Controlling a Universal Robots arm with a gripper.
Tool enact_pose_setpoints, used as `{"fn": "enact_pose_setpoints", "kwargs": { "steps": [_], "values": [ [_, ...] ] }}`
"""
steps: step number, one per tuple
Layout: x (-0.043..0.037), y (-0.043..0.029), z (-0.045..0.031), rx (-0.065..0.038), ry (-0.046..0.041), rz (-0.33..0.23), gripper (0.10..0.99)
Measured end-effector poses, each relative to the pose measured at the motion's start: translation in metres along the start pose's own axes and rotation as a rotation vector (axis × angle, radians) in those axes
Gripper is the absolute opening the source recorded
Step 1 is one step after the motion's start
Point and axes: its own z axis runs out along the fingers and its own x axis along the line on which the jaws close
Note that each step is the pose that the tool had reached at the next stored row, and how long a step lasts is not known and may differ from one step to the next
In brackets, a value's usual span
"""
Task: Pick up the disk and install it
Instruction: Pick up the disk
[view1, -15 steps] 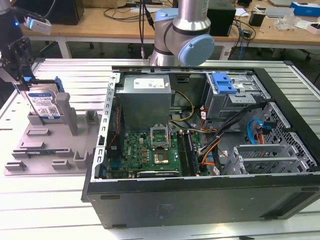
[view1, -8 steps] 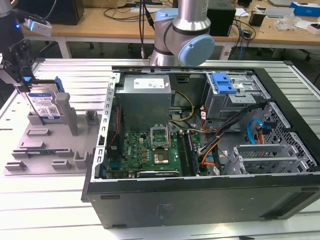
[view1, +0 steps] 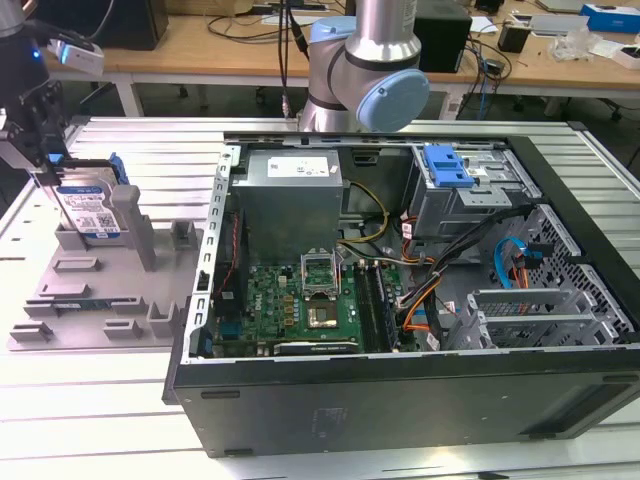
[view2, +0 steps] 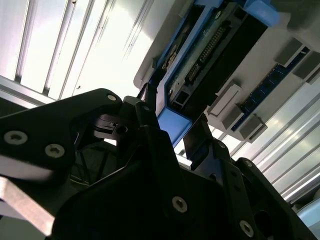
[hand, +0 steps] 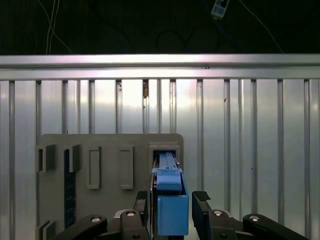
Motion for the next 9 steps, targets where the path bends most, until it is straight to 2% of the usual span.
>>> {"fn": "enact_pose_setpoints", "kwargs": {
  "steps": [9],
  "values": [
    [-0.0001, 0.0, 0.0028, 0.007, 0.0001, -0.005, 0.482]
  ]
}}
